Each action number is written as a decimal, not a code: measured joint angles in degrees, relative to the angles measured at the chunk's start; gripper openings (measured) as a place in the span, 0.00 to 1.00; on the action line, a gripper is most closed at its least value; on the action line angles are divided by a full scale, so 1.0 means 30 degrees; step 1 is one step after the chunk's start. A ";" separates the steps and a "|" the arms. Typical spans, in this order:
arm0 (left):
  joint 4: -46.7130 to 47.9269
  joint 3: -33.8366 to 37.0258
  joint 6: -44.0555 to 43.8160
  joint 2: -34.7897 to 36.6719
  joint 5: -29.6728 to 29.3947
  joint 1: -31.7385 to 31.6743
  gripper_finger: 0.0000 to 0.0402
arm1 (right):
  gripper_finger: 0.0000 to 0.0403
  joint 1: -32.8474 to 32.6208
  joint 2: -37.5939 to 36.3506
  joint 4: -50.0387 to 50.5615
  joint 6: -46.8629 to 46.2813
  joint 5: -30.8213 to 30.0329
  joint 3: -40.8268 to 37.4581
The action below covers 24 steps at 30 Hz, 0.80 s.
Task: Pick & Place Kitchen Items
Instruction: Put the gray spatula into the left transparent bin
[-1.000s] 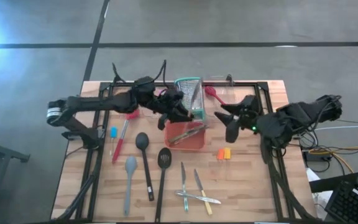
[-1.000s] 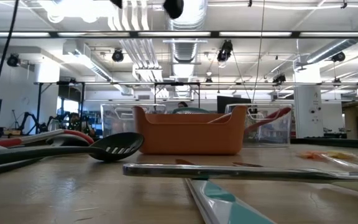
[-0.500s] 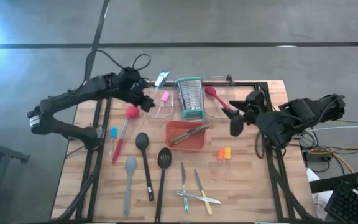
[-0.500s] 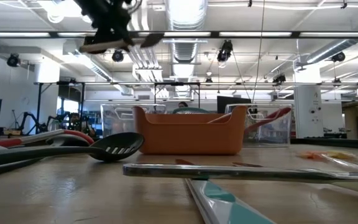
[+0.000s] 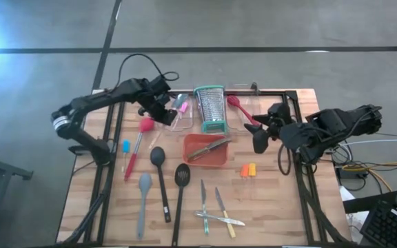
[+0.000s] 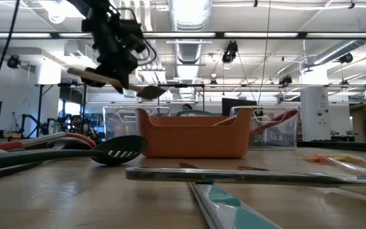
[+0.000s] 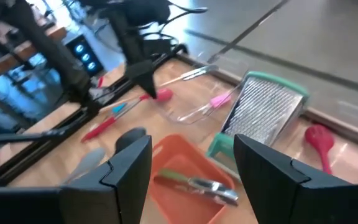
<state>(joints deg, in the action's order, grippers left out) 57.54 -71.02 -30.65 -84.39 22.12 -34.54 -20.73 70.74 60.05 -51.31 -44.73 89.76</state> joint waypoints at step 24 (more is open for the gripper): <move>0.3022 -0.5698 0.2701 -0.7288 0.0624 -0.2091 0.16 | 0.55 -0.0002 0.0080 0.0063 -0.0051 0.0429 -0.0255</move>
<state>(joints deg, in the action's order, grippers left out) 66.61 -88.12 -22.55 -106.25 23.99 -40.82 -20.73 70.98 60.24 -51.46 -43.44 88.99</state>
